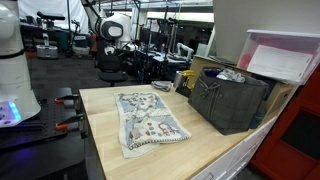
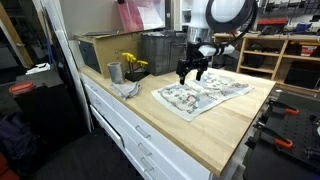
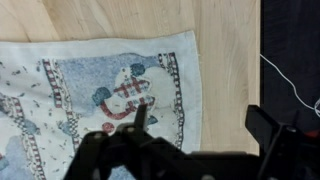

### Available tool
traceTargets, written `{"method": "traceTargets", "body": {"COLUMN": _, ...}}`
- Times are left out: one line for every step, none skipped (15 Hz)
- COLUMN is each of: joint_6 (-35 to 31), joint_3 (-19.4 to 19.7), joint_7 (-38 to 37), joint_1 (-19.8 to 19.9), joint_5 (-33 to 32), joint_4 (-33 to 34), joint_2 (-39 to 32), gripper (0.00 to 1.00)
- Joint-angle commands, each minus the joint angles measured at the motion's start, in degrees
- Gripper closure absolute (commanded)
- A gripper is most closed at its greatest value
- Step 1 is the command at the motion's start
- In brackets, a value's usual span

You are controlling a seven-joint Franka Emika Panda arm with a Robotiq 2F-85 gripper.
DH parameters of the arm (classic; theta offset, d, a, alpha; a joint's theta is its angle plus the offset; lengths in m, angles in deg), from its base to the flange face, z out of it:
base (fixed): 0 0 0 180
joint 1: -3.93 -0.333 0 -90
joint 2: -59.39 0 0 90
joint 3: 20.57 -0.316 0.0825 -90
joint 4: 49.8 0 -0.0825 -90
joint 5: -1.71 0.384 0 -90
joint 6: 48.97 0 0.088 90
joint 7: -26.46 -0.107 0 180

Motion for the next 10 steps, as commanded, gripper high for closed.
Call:
{"method": "traceTargets", "body": {"joint_6": -5.9, "joint_3": 4.4, "joint_7": -6.5, "joint_1": -2.3, "joint_5": -8.0, "joint_4": 3.7, "joint_2": -6.7, "gripper": 0.00}}
{"method": "traceTargets", "body": {"joint_6": -7.0, "joint_3": 6.9, "joint_7": -8.8, "joint_1": -4.0, "joint_5": -12.7, "joint_4": 4.3, "joint_2": -7.3, "gripper": 0.00}}
{"method": "traceTargets", "body": {"joint_6": -7.8, "joint_3": 9.6, "joint_7": -10.9, "joint_1": -5.9, "joint_5": -16.9, "joint_4": 5.1, "joint_2": -7.9, "gripper": 0.00}}
{"method": "traceTargets", "body": {"joint_6": -7.5, "joint_3": 12.6, "joint_7": -13.2, "joint_1": -8.2, "joint_5": -21.9, "joint_4": 6.2, "joint_2": -8.4, "gripper": 0.00}}
{"method": "traceTargets", "body": {"joint_6": -3.8, "joint_3": 12.7, "joint_7": -12.0, "joint_1": -8.7, "joint_5": -22.3, "joint_4": 7.7, "joint_2": -9.2, "gripper": 0.00}}
{"method": "traceTargets", "body": {"joint_6": -1.5, "joint_3": 8.4, "joint_7": -5.5, "joint_1": -6.4, "joint_5": -15.2, "joint_4": 7.4, "joint_2": -9.1, "gripper": 0.00}}
{"method": "traceTargets", "body": {"joint_6": -5.1, "joint_3": 11.4, "joint_7": -9.1, "joint_1": -7.6, "joint_5": -18.4, "joint_4": 6.0, "joint_2": -8.6, "gripper": 0.00}}
{"method": "traceTargets", "body": {"joint_6": -4.6, "joint_3": 11.0, "joint_7": -8.4, "joint_1": -7.7, "joint_5": -17.6, "joint_4": 6.2, "joint_2": -8.8, "gripper": 0.00}}
{"method": "traceTargets", "body": {"joint_6": -4.6, "joint_3": 11.1, "joint_7": -8.4, "joint_1": -7.8, "joint_5": -17.6, "joint_4": 6.2, "joint_2": -8.9, "gripper": 0.00}}
{"method": "traceTargets", "body": {"joint_6": -4.6, "joint_3": 11.1, "joint_7": -8.4, "joint_1": -7.9, "joint_5": -17.7, "joint_4": 6.2, "joint_2": -8.9, "gripper": 0.00}}
